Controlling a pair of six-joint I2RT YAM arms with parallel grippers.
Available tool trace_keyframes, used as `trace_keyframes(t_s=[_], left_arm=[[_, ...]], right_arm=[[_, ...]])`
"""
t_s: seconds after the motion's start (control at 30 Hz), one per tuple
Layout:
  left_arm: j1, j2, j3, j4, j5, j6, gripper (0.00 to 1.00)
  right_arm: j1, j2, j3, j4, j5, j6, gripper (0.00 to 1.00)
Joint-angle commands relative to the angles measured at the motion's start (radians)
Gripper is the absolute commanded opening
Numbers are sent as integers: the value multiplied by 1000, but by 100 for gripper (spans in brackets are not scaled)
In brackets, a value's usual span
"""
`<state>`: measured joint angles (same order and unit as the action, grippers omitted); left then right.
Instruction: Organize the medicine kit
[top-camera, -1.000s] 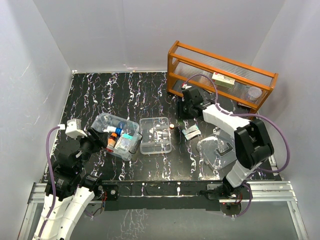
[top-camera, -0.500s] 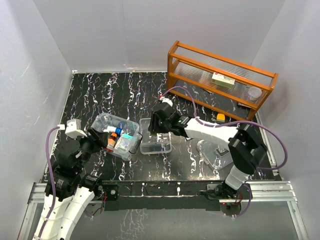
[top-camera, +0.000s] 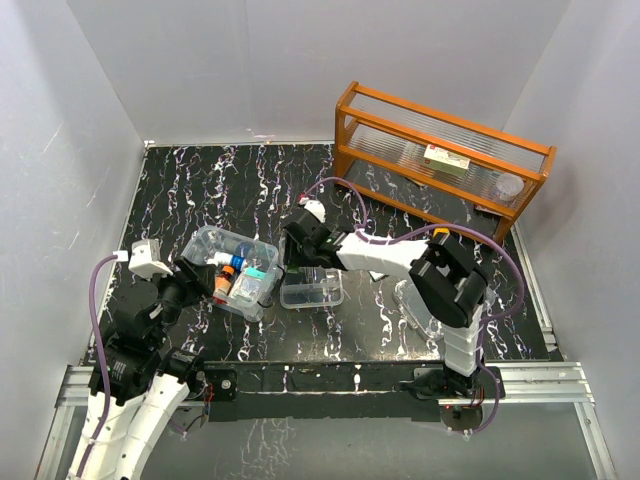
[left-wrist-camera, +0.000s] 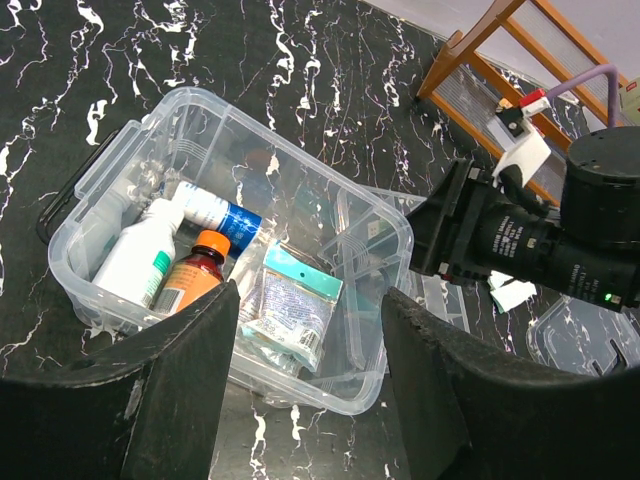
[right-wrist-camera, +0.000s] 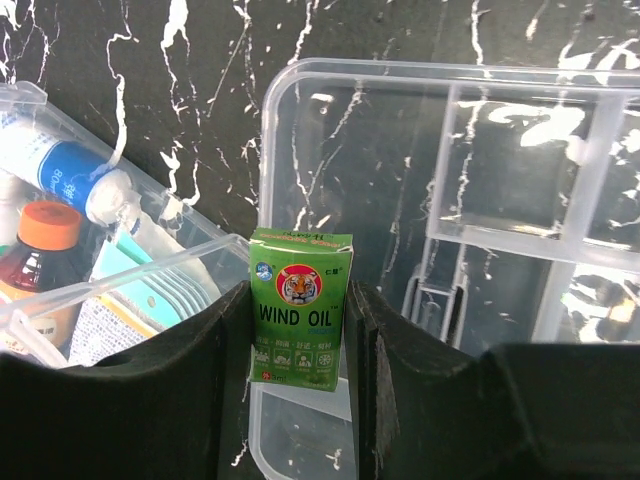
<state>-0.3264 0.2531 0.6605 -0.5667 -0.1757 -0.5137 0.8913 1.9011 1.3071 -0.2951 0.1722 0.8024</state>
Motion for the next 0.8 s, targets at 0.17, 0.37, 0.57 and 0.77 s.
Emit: trace_keyframes(t_s=[0.17, 0.37, 0.57, 0.77], left_arm=[[0, 2, 17, 4, 0, 4, 58], [1, 3, 16, 6, 1, 4, 58], [1, 3, 17, 4, 1, 4, 59], [1, 5, 16, 6, -2, 3, 59]], right_arm=[[31, 55, 84, -41, 118, -8, 38], [34, 74, 97, -63, 138, -17, 39], [33, 62, 111, -77, 121, -11, 50], [34, -7, 94, -78, 167, 3, 51]])
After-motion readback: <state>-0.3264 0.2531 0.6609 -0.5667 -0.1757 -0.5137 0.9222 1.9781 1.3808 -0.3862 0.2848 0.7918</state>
